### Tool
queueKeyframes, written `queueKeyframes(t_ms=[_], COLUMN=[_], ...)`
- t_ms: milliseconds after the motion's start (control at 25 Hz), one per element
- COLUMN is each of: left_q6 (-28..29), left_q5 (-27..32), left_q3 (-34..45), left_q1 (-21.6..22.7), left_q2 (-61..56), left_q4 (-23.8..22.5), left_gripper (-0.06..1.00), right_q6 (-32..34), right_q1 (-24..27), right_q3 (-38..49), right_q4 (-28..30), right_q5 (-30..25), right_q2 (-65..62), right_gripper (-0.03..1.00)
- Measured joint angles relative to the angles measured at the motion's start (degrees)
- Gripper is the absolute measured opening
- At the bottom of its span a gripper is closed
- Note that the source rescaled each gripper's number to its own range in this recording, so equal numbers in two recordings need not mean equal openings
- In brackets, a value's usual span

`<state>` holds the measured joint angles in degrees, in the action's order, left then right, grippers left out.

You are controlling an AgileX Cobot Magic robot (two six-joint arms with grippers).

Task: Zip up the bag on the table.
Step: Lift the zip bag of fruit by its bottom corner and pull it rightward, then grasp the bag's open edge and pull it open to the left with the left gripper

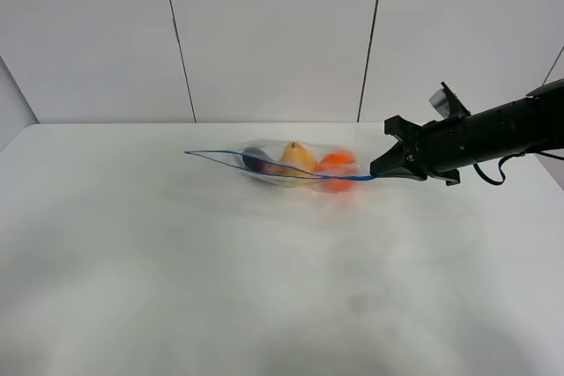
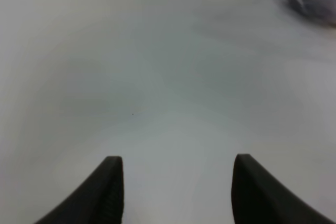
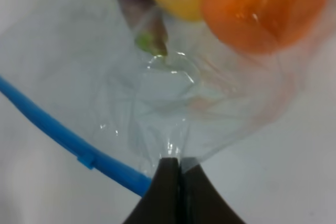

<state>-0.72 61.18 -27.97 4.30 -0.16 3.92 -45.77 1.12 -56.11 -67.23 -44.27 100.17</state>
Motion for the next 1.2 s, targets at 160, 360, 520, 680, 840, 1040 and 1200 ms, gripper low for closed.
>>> queueKeyframes(t_ms=[160, 360, 520, 680, 840, 1040, 1200], left_q6=[0.0, 0.0, 0.0, 0.0, 0.0, 0.0, 0.0], left_q5=[0.0, 0.0, 0.0, 0.0, -0.1, -0.8, -1.2], left_q3=[0.0, 0.0, 0.0, 0.0, 0.0, -2.2, -5.9], left_q1=[0.0, 0.0, 0.0, 0.0, 0.0, 0.0, 0.0], left_q2=[0.0, 0.0, 0.0, 0.0, 0.0, 0.4, 3.6], left_q4=[0.0, 0.0, 0.0, 0.0, 0.0, 0.1, 0.1], left_gripper=[1.00, 1.00, 1.00, 1.00, 1.00, 1.00, 1.00], right_q6=[0.0, 0.0, 0.0, 0.0, 0.0, 0.0, 0.0], right_q1=[0.0, 0.0, 0.0, 0.0, 0.0, 0.0, 0.0], right_q3=[0.0, 0.0, 0.0, 0.0, 0.0, 0.0, 0.0], right_q4=[0.0, 0.0, 0.0, 0.6, 1.5, 1.7, 1.7], right_q5=[-0.1, -0.1, -0.1, -0.2, -0.5, -0.1, 0.5], right_q2=[-0.1, -0.1, -0.1, -0.1, -0.1, -0.1, -0.1], right_gripper=[0.00, 0.00, 0.00, 0.00, 0.00, 0.00, 0.00])
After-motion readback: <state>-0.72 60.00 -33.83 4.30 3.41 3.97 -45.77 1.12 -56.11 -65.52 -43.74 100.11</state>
